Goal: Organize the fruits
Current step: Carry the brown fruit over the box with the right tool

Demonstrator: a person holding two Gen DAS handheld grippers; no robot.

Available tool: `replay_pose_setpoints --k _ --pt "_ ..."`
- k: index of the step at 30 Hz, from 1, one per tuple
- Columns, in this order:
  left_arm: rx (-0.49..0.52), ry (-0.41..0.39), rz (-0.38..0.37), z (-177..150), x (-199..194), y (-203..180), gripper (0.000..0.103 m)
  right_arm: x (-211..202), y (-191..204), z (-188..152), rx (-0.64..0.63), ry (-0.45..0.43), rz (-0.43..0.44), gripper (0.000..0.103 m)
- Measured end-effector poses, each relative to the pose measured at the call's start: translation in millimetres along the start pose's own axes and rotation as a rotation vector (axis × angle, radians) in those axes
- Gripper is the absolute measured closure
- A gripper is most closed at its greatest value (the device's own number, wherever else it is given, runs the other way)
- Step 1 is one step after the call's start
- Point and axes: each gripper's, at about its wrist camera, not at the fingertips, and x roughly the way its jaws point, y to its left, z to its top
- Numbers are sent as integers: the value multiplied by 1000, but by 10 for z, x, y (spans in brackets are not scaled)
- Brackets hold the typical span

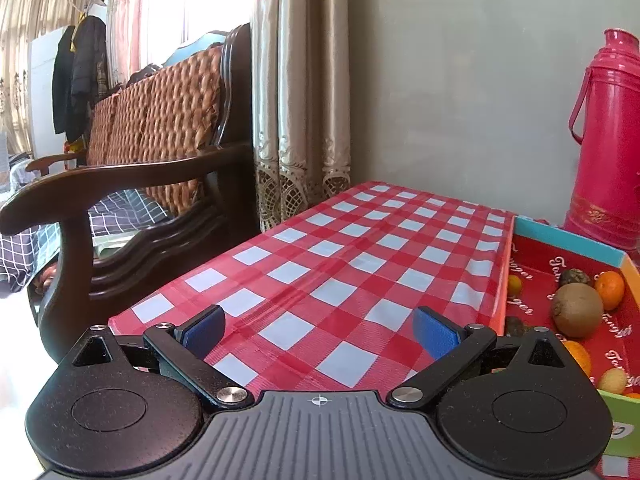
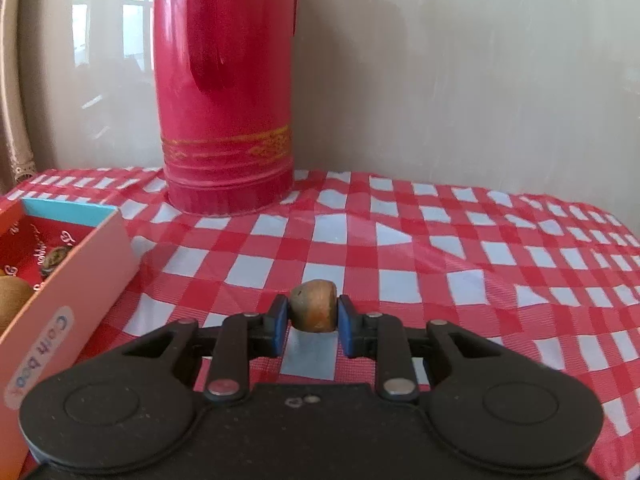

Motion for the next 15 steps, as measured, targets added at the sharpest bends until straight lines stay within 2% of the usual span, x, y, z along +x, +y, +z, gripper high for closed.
replay_pose_setpoints --k 9,15 --pt "1 -19 -63 -1 -258 -187 4 -588 -67 -60 -11 -68 15 86" --pt "-2 -22 -96 -90 -503 -250 4 -990 -12 -213 -43 -101 58 86"
